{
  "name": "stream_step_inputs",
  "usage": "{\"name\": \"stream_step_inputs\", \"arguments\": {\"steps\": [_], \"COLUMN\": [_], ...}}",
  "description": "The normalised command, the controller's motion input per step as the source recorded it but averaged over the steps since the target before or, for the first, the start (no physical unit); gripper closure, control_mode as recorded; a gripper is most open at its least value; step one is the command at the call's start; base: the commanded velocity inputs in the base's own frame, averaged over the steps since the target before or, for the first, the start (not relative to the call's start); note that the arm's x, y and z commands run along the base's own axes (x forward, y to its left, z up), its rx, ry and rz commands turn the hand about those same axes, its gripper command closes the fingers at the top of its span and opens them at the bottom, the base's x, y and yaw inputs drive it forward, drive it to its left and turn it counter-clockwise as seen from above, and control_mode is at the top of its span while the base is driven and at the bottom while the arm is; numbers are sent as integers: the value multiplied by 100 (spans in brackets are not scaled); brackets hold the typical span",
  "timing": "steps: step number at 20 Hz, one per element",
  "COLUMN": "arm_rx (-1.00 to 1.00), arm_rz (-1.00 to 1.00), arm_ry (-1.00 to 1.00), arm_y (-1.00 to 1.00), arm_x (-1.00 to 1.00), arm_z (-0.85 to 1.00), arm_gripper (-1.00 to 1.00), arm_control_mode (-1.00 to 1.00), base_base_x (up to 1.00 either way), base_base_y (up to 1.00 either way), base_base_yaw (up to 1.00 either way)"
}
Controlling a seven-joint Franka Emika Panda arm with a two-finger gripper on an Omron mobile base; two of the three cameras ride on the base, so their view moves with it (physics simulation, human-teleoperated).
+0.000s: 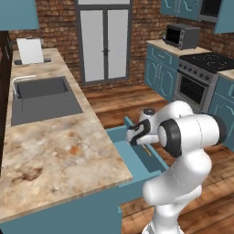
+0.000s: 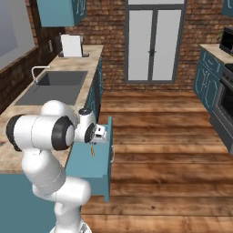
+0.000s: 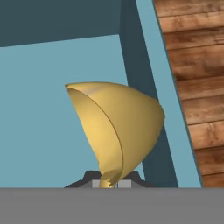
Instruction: Organize the utensils by type. Pick up the wooden spoons from the counter and place them in the open cabinet. Then pick up the metallic utensils from the counter and place them in the open drawer.
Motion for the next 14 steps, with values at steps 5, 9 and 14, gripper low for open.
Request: {"name": "stream_step_inputs", "arguments": {"steps": [5, 9, 14], "arm_rx": [0, 0, 0], "arm_rz": [0, 0, 0], "arm_ry": [3, 1, 0], "arm_y": [0, 0, -1], "arm_x": [51, 41, 31], "arm_z": [-47, -47, -54], "arm_gripper": [100, 100, 100], "arm_control_mode": [-100, -100, -100], "base_base_x": [0, 0, 0], "base_base_y": [0, 0, 0], "base_base_yaw": [0, 0, 0]}}
